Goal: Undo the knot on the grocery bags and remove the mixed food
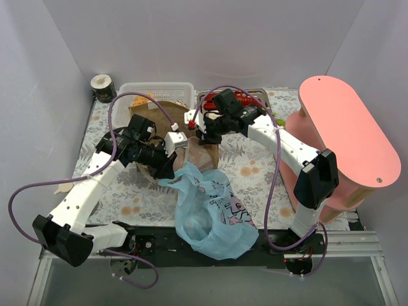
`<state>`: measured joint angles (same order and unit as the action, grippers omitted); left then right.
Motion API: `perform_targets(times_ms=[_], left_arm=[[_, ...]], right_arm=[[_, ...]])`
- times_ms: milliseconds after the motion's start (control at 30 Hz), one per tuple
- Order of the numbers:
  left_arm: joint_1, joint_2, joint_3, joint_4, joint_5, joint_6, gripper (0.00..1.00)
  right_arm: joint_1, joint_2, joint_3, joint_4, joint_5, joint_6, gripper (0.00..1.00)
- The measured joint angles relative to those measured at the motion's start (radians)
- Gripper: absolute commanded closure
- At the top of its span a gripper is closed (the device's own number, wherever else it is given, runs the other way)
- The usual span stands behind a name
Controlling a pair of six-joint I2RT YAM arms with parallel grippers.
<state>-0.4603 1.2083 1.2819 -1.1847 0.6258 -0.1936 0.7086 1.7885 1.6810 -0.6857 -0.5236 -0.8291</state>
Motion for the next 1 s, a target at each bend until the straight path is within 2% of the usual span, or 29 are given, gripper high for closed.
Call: perform_targets(times_ms=[167,367,500,633,733,867,933,1000], left_arm=[[-0.001,-0.079,-0.029,-0.052,-0.148,0.047,1.0],[0.02,-0.241,-0.143,-0.113,-0.504,0.07,1.0],[0.105,-0.221,-0.146,-0.133,-0.63,0.052,1.0],[0.262,-0.151,-0.124,-0.131,-0.703,0.043,1.0],[0.422,-0.065,-0.027,-0.123,-0.724,0.061,1.0],[0.65,0.109,0.24,-0.095,-0.71,0.078,1.0],[0.718,0.201,0.384,-0.071,-0.699,0.077,1.0],[0.74,0.282,0.509,-0.065,-0.687,0.074,1.0]], right_arm=[[-0.021,-0.007,-0.013,0.006,-0.003,0.0,0.99],[-0.112,-0.058,-0.057,0.0,-0.008,-0.013,0.99],[-0.184,-0.12,-0.097,-0.047,0.006,-0.045,0.99],[-0.234,-0.19,-0.151,-0.092,0.03,-0.076,0.99],[-0.254,-0.251,-0.21,-0.108,0.051,-0.093,0.99],[-0.267,-0.336,-0.285,-0.123,0.067,-0.107,0.99],[-0.27,-0.371,-0.317,-0.127,0.069,-0.111,0.99],[-0.271,-0.406,-0.348,-0.129,0.068,-0.114,0.99]])
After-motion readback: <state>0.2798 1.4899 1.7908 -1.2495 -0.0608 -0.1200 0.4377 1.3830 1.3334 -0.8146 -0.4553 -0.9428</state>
